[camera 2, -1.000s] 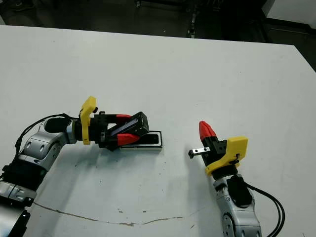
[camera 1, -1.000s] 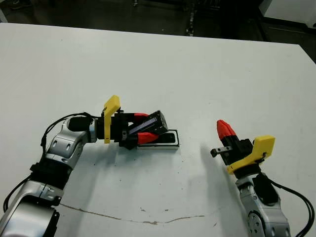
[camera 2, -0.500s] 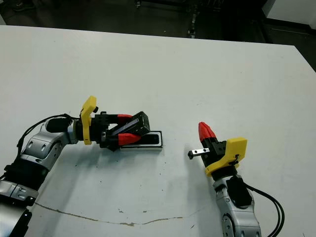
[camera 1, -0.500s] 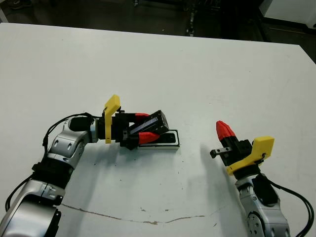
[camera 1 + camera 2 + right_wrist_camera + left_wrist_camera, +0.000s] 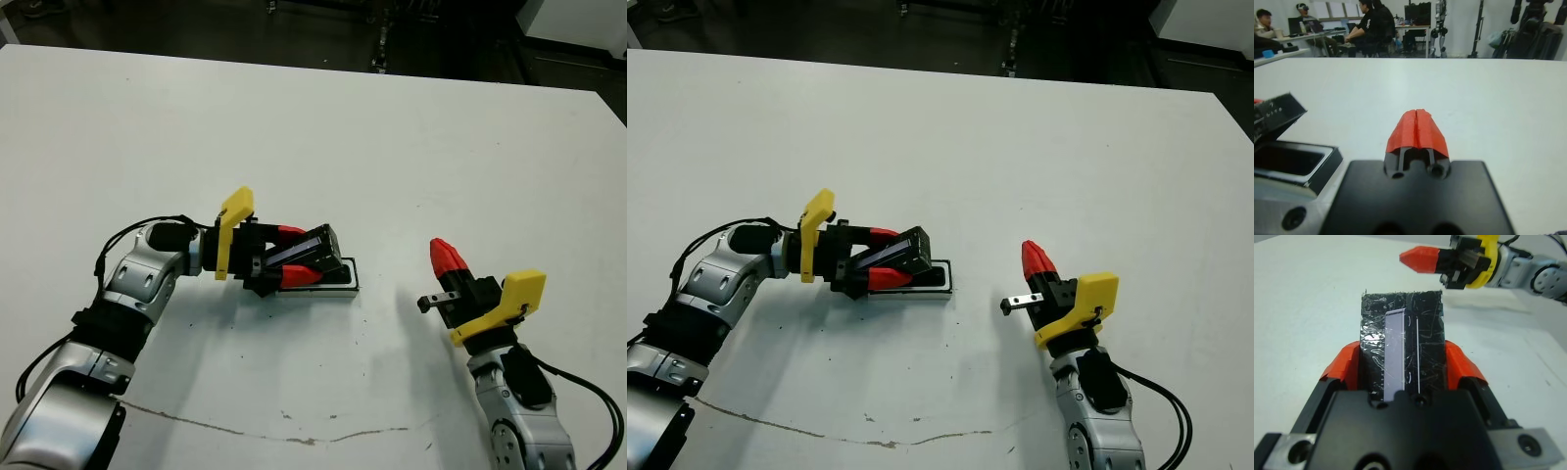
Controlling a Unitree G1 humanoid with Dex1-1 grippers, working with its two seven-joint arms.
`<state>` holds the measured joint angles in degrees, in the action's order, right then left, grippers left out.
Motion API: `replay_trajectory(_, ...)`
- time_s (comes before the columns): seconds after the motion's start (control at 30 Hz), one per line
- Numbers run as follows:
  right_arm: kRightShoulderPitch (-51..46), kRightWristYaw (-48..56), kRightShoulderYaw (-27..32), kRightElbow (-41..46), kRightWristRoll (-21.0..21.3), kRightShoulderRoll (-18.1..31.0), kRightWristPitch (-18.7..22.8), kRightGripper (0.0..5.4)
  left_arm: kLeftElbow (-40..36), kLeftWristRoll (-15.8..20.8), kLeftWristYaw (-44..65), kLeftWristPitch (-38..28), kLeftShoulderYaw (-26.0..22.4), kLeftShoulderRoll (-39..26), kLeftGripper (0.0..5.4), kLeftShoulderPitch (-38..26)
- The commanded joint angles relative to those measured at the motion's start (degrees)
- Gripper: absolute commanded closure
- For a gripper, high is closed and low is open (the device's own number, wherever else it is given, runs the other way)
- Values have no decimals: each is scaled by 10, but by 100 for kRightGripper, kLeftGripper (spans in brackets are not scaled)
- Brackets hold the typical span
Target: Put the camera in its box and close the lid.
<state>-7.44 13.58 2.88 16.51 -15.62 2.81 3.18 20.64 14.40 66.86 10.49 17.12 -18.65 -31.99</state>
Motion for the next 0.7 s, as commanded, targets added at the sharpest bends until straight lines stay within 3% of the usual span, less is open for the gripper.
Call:
replay_trajectory(0.03, 4, -6, 17, 2, -8, 8, 7, 540, -14, -68, -85, 42, 72, 56, 225, 64)
replay_trajectory(0.43, 8, -10, 25, 10, -9, 15, 13, 540, -89, -99, -207, 112, 80, 71, 229, 101)
replay_trajectory(0.7, 9, -14, 22, 18, -17, 15, 25, 540, -89, -107, -170, 110, 89, 48, 229, 83)
